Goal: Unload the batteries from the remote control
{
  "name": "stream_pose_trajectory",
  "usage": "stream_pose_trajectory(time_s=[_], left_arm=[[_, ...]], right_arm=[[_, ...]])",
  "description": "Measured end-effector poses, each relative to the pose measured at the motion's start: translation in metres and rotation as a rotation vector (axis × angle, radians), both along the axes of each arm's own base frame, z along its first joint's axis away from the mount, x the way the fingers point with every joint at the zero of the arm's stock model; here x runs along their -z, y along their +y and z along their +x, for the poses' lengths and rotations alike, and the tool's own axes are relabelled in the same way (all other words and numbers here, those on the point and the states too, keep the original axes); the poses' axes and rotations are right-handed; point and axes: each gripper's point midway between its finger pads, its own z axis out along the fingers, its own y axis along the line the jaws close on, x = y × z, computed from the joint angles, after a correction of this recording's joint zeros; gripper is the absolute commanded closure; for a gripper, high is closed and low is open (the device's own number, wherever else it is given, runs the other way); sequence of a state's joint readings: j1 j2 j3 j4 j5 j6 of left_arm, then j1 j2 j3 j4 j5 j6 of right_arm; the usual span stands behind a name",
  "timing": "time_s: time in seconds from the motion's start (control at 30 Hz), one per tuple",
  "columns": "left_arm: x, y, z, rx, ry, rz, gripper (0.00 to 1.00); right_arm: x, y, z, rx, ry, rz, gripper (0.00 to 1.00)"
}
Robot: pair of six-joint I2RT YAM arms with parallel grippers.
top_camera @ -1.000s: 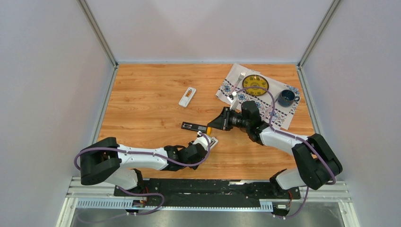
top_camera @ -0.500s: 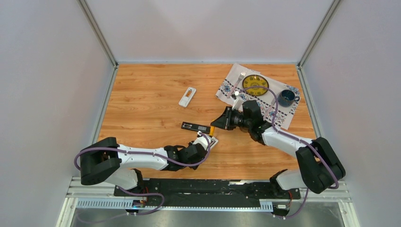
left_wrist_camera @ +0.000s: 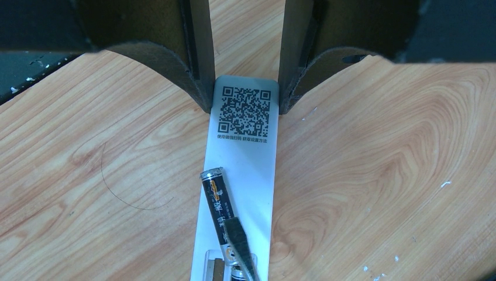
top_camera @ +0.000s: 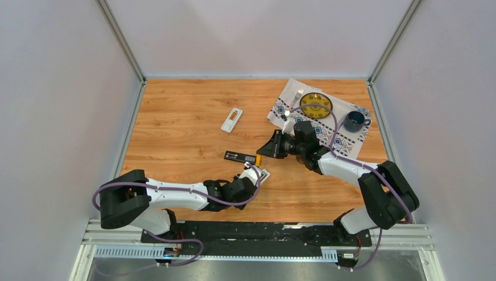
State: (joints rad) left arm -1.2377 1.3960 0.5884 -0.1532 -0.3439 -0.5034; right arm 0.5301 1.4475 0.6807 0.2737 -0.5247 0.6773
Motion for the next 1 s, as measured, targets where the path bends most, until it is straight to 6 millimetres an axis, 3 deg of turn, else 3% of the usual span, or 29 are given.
stream_pose_trajectory(time_s=[0.23,0.57,0.8,1.0], left_arm=[[0.0,0.0,0.0,-0.001,0.001,-0.002,1.0],[0.0,-0.001,0.0,-0.004,0.002,-0.003,1.0],[0.0,-0.001,0.0,-0.006,0.003,-0.005,1.0],[0.0,-0.001,0.0,-0.006,0.003,-0.004,1.0]], right_arm=[[0.008,0.009,0.002,-0.016,0.02,-0.033,1.0],[0.039,0.001,0.001,-0.005,0.085,-0.159,1.0],[0.037,-0.005,0.0,0.005,0.072,-0.192,1.0],[0.014,-0.007,0.002,0.023,0.011,-0.168,1.0]])
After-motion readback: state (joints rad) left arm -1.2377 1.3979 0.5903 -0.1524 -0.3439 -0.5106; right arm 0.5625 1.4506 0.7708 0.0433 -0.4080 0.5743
